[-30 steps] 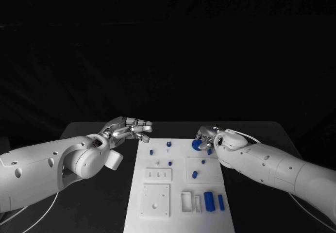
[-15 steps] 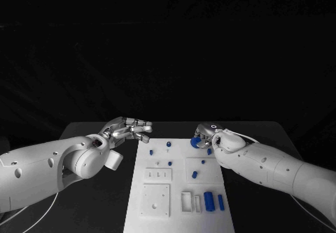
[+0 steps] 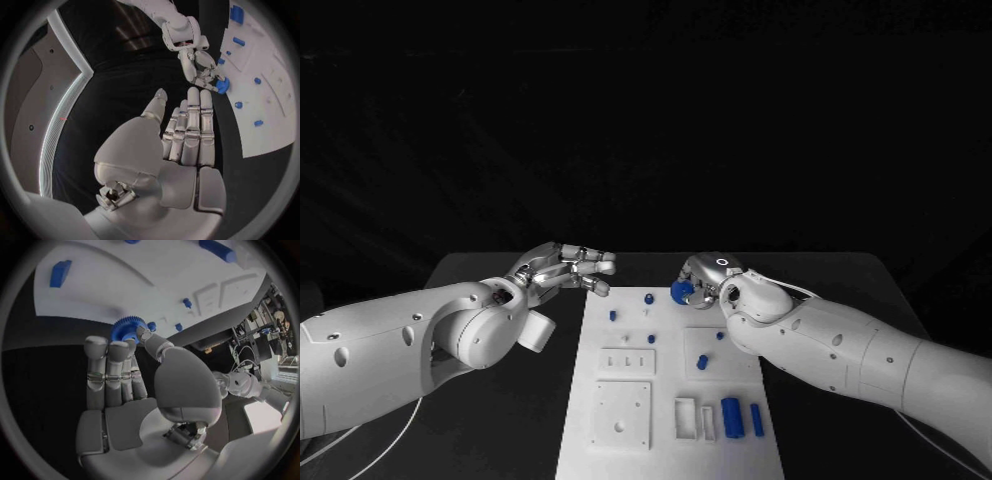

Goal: Assemble the parts on the task board

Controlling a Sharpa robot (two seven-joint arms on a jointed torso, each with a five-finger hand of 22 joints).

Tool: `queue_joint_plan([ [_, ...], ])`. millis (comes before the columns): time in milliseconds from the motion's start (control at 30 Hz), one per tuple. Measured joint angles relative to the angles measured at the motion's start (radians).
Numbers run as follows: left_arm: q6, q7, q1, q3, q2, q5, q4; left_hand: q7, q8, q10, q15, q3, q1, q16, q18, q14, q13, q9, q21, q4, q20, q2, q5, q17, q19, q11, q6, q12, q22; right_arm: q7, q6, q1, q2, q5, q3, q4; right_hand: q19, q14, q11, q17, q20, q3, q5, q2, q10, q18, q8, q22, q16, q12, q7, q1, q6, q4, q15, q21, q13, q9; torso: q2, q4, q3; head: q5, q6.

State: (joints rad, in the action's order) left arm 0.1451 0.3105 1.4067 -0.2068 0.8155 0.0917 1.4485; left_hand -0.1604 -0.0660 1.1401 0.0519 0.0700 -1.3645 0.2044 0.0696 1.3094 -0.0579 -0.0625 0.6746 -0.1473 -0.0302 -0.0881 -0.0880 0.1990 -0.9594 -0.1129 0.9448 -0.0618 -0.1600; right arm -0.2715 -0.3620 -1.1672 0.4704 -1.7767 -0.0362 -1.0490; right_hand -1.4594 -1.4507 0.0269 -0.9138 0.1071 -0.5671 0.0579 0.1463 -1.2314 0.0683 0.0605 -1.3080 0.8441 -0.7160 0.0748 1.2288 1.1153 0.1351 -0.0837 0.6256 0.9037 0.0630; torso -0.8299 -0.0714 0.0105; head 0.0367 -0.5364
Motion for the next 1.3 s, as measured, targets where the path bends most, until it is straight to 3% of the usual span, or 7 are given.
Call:
queue_joint_plan([
  [300,0.000,0.000,0.000,0.000,-0.002,0.000,0.001,0.000,0.000,0.000,0.000,0.000,0.000,0.000,0.000,0.000,0.000,0.000,0.000,0.000,0.000,0.000,0.000,0.000,0.000,0.000,0.000,0.000,0.000,-0.003,-0.009,0.001,-0.053,-0.015,0.015,-0.030,0.000,0.000,0.000,-0.001,0.000,0.003,0.000,0.005,0.000,0.000,0.000,0.000,0.000,0.000,-0.002,0.005,0.005,-0.003,0.000,0.000,0.000,0.001,0.000,-0.0023,-0.0014,-0.009,0.003],
  [400,0.000,-0.001,0.000,0.000,-0.003,0.000,0.001,0.000,0.000,0.000,0.000,0.000,0.000,0.000,0.000,0.000,0.000,0.000,0.000,0.000,0.000,0.000,0.000,0.000,0.000,0.000,0.000,0.000,0.002,-0.005,-0.011,0.001,-0.076,-0.020,0.017,-0.028,0.000,0.000,0.000,-0.001,0.000,-0.007,0.000,-0.005,0.000,0.000,0.009,0.000,0.000,0.000,-0.006,0.015,0.076,-0.012,0.000,0.000,0.000,0.021,0.000,-0.0034,-0.0024,-0.012,0.004],
  [600,0.000,-0.001,0.000,0.000,-0.011,0.000,0.001,0.000,0.000,0.000,0.000,0.000,0.000,0.000,0.000,0.000,0.000,0.000,0.000,0.000,0.000,0.000,0.000,0.000,0.000,0.000,0.000,0.000,0.003,-0.006,-0.014,0.003,-0.113,-0.026,0.021,0.000,0.000,0.000,0.000,-0.002,0.000,-0.001,0.000,-0.005,0.000,0.000,0.006,0.000,0.000,0.000,-0.002,0.015,0.075,-0.007,0.000,0.000,0.000,0.006,-0.001,-0.0056,-0.0043,-0.013,0.006],
  [800,0.000,-0.001,0.000,0.000,-0.017,0.000,0.001,0.000,0.000,0.000,0.000,0.000,0.000,0.000,0.000,0.000,0.000,0.000,0.000,0.000,0.000,0.000,0.000,0.000,0.000,0.000,0.000,0.000,0.003,-0.006,-0.017,0.022,-0.144,-0.029,0.028,0.032,0.000,0.000,0.000,-0.002,0.000,-0.001,0.000,-0.005,0.000,0.000,0.006,0.000,0.000,0.000,-0.003,0.015,0.075,-0.007,0.000,0.000,0.000,0.006,-0.004,-0.0092,-0.0066,-0.013,0.005],
  [1100,0.000,-0.001,0.000,0.000,-0.018,0.000,0.000,0.000,0.000,0.000,0.000,0.000,0.000,0.000,0.000,0.000,0.000,0.000,0.000,0.000,0.000,0.000,0.000,0.000,0.000,0.000,0.000,0.000,0.003,-0.005,-0.020,0.029,-0.148,-0.030,0.030,0.037,0.000,0.000,0.000,0.001,0.000,0.001,0.000,-0.005,0.000,0.000,0.006,0.000,-0.001,0.000,0.001,0.015,0.071,-0.004,0.000,0.000,0.000,0.006,-0.006,-0.0163,-0.0141,-0.005,0.006],
  [1300,0.000,-0.001,0.000,0.000,-0.015,0.000,0.000,0.000,0.000,0.000,0.000,0.000,0.000,0.000,0.000,0.000,0.000,0.000,0.000,0.000,0.000,0.000,0.000,0.000,0.000,0.000,0.000,0.000,0.003,-0.005,-0.024,0.030,-0.123,-0.030,0.031,0.019,0.000,0.000,0.000,0.004,0.000,0.001,0.000,-0.001,0.000,0.000,0.006,0.000,-0.007,0.000,0.002,0.011,0.063,-0.004,0.000,0.000,0.000,0.005,-0.006,-0.0157,-0.0128,-0.010,0.008],
])
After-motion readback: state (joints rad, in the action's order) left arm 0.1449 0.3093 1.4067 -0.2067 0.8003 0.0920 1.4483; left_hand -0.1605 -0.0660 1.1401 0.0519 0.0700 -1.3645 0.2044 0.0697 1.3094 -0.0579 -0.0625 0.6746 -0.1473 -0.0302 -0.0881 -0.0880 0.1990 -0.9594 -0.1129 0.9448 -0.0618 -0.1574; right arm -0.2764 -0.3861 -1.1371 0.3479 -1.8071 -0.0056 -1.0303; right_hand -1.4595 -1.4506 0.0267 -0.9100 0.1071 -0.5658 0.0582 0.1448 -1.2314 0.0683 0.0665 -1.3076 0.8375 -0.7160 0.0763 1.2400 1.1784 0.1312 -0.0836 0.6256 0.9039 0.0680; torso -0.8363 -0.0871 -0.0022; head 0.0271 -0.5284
